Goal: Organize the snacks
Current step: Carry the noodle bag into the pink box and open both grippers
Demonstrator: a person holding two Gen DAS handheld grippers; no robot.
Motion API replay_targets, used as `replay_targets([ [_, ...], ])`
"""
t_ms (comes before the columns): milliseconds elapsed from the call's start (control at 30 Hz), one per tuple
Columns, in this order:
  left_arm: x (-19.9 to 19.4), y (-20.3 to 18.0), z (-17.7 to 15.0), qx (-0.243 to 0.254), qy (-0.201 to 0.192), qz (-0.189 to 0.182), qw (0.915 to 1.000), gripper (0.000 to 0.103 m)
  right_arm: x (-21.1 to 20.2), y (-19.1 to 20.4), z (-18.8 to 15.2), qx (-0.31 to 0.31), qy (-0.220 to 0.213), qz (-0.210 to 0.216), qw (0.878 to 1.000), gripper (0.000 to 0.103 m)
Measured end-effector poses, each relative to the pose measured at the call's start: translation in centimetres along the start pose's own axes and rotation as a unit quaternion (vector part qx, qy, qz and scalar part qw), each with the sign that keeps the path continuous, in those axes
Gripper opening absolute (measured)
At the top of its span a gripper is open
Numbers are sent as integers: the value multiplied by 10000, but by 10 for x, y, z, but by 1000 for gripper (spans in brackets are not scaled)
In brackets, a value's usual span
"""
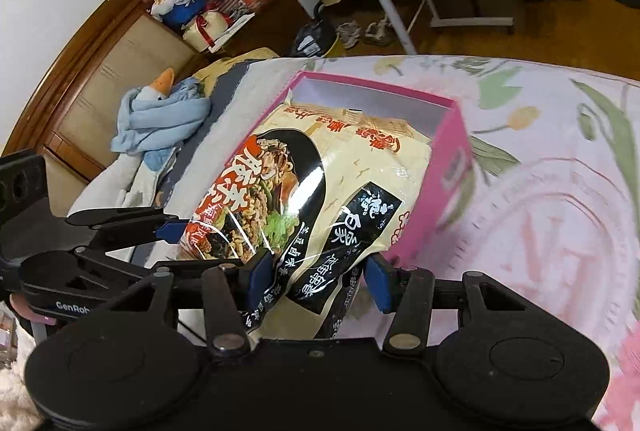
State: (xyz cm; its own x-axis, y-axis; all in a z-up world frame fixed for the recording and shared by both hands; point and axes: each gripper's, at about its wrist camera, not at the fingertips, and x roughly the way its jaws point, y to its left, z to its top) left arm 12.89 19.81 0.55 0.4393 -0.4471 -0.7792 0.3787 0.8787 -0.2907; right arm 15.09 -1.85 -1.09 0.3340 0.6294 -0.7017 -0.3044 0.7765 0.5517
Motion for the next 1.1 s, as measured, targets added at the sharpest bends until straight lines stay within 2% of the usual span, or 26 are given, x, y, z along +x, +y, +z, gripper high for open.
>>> replay_targets([
  [333,39,80,36,-322,218,546,9977,63,90,4,48,179,193,-71,9996,56],
  [567,69,113,38,-677,277,541,9959,65,127,-12,60,400,384,-114,9984,56],
  [667,72,116,35,-811,71,691,9943,67,124,-11,58,238,285,-197,9991,60],
  [733,70,112,33,-703,-109,898,9934,67,121,-4,53,-125,368,-316,9987,60],
  [800,69,109,30,-638,-281,950,9930,65,116,4,46,-439,335,-447,9975,60],
  [867,71,103,26,-543,-332,983,9931,63,113,7,42,-582,294,-511,9966,60],
  [1033,79,78,20,-124,-457,1373,9894,60,116,6,38,-692,324,-775,9941,59],
  [1100,79,75,21,-108,-473,1322,9900,61,112,5,36,-738,233,-830,9935,59],
])
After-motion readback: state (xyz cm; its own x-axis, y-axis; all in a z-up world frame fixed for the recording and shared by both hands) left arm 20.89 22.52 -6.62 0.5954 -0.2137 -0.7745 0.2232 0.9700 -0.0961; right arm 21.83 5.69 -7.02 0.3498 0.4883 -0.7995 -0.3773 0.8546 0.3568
